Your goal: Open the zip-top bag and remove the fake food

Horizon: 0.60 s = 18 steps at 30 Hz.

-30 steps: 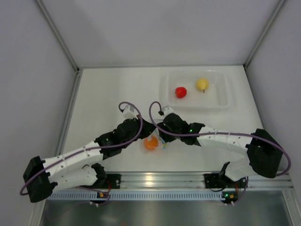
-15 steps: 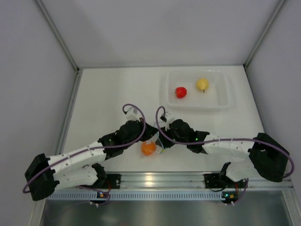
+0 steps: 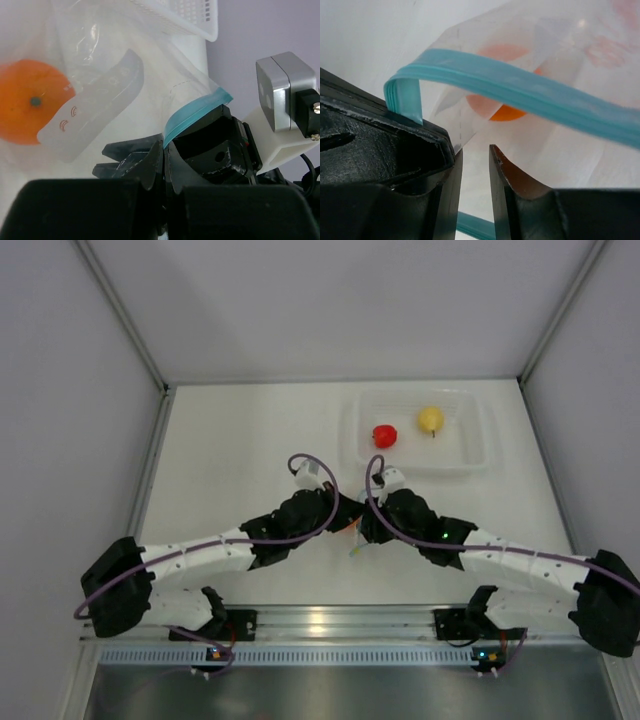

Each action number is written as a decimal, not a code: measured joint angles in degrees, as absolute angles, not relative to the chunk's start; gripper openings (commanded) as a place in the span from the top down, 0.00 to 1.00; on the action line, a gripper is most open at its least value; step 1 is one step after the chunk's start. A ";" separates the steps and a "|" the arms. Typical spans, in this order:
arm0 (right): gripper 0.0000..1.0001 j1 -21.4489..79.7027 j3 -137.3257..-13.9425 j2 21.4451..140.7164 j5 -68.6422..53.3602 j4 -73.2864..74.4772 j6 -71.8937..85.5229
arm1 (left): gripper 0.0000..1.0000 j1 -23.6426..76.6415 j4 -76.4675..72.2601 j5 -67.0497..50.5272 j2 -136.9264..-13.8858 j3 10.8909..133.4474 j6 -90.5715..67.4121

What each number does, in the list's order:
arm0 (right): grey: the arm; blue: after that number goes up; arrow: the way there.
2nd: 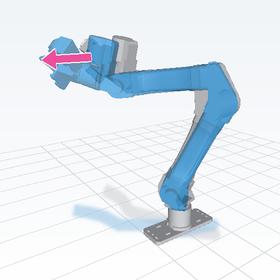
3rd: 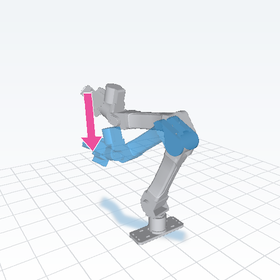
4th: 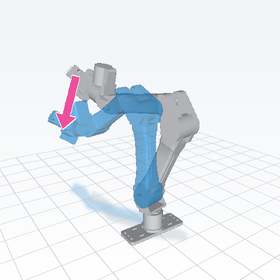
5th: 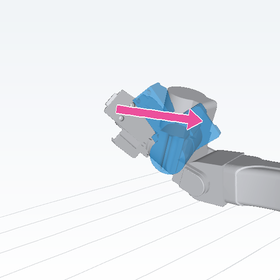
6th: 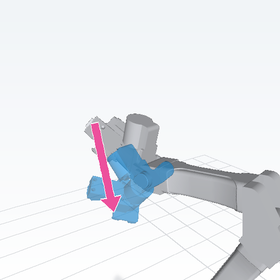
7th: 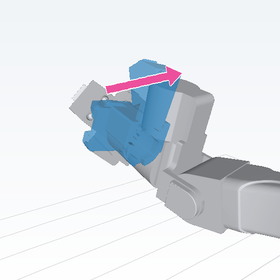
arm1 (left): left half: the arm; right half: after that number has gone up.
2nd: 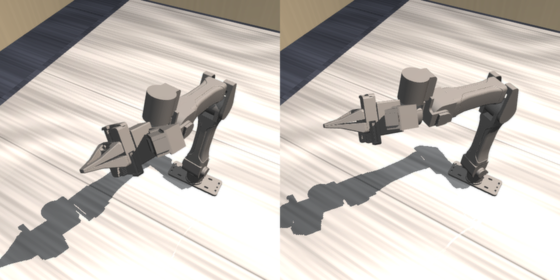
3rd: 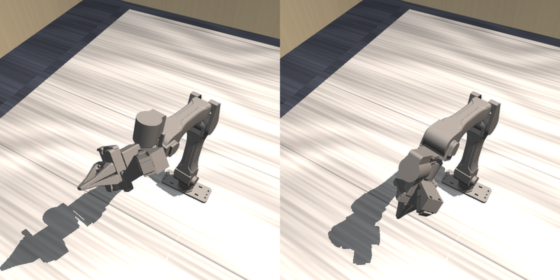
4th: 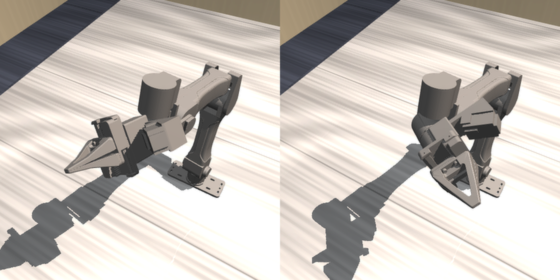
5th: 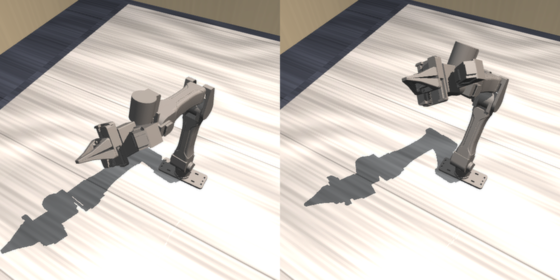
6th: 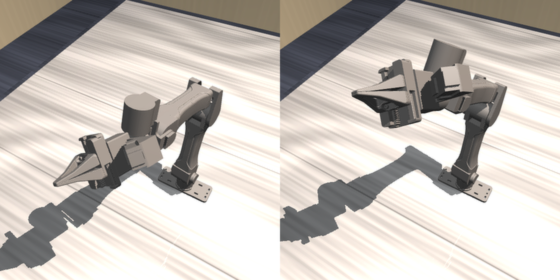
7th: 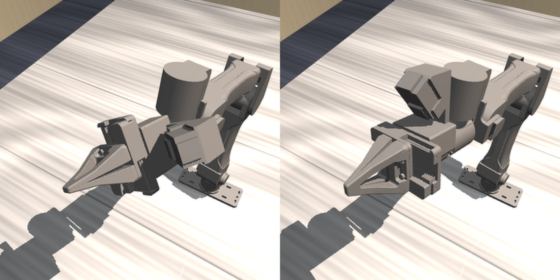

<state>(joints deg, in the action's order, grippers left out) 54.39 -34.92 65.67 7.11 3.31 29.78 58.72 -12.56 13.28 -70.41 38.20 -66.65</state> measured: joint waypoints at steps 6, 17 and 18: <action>0.69 51.07 -35.90 56.53 14.04 14.79 26.79 | 1.00 60.55 -18.15 11.75 -75.16 41.21 -72.07; 0.69 50.09 -41.78 56.29 18.22 29.45 21.87 | 1.00 61.76 -21.37 11.31 -68.82 28.95 -83.48; 0.69 50.11 -41.82 56.99 17.69 29.45 21.63 | 1.00 61.76 -21.34 11.53 -68.18 28.08 -83.85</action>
<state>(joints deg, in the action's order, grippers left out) 50.11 -41.82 56.99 17.69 29.45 21.63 61.76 -21.34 11.53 -68.18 28.08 -83.85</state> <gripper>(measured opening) 0.310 0.023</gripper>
